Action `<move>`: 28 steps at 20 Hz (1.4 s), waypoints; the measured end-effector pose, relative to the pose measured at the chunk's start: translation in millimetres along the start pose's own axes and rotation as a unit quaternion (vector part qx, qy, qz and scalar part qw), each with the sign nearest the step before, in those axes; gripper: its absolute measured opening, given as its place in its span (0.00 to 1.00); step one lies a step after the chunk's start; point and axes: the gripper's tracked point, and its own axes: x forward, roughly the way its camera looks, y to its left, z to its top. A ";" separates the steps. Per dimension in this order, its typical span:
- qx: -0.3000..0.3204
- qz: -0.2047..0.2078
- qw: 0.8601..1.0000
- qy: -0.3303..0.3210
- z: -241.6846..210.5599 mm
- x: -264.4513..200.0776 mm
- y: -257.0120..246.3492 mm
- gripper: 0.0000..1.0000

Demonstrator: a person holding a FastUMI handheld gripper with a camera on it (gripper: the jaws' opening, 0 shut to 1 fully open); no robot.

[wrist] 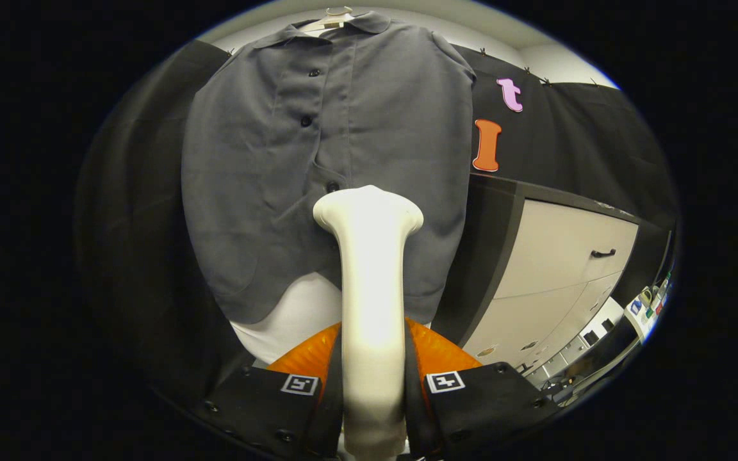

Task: Iron the clothes twice with a garment steamer, once on the left side and once on the right side.

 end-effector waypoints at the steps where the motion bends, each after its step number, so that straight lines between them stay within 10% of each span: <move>1: 0.000 0.000 1.000 0.006 -5.1 -0.2 0.4 0.47; 15: 0.010 0.012 1.000 0.025 -23.4 -9.0 9.2 0.47; 28: 0.001 0.055 0.985 -0.162 174.2 -55.4 42.4 0.47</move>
